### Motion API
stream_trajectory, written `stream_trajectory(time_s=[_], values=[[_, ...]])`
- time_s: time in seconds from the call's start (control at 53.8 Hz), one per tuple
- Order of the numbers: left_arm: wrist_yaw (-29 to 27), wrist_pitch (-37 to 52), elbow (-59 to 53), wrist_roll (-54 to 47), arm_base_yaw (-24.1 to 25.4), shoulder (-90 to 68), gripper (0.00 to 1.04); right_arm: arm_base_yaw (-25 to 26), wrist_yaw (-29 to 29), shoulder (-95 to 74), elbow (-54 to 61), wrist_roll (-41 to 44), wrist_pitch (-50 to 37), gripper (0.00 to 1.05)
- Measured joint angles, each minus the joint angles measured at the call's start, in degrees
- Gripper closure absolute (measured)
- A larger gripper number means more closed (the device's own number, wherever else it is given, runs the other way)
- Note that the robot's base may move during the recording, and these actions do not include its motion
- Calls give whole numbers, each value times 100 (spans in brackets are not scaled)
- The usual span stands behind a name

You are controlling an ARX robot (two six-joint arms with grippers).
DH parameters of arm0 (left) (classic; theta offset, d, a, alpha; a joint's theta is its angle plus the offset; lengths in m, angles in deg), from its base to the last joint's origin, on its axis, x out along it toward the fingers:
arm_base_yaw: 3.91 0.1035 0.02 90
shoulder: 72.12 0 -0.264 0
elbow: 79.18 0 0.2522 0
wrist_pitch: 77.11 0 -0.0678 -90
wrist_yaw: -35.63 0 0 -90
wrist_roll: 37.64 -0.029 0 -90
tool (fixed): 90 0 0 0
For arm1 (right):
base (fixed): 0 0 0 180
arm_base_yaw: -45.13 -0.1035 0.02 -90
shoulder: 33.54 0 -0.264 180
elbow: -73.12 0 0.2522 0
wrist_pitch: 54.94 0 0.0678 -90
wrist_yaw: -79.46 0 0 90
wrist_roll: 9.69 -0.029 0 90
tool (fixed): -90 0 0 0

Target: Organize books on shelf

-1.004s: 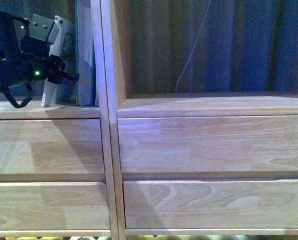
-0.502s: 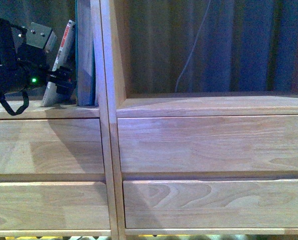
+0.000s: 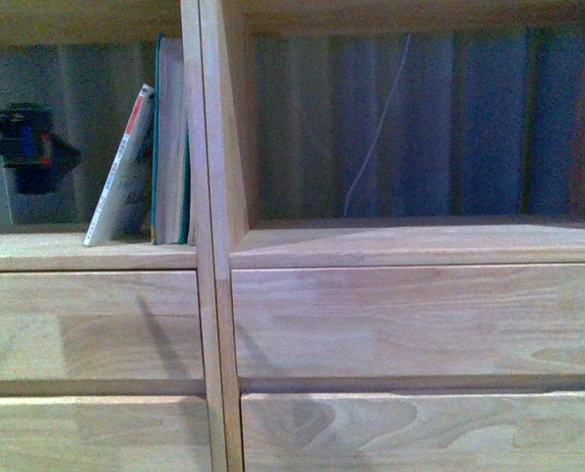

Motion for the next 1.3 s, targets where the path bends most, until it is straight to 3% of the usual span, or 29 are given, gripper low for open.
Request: stream_trajectory(time_s=[0.112,0.26,0.279,0.39,0.465,0.632,0.725,0.985,1.301], values=[[291,-275,-970,149,345,1213,7,0,-2,0,0,0,0,7],[1200,-658,-2151,481,981,3110,7,0,0,0,0,0,0,7],[1073,-903,-2269,426,1001,3401,9,0,0,0,0,0,0,7],[-308,-2393,-3226,289,1003,5198,30,0,-2,0,0,0,0,7],[-603,-2396,-3873,247,820,5956,48,0,-4,0,0,-2,0,7],[-916,-2208,-4557,214,485,6413,82,0,-2,0,0,0,0,38],[-1578,-2162,-4854,216,-63,6660,102,0,-2,0,0,0,0,57],[-1622,-2105,-5327,195,-245,7071,102,0,-11,0,0,0,0,101],[-1626,-2164,-5661,195,-245,7528,102,0,-9,0,0,2,0,102]])
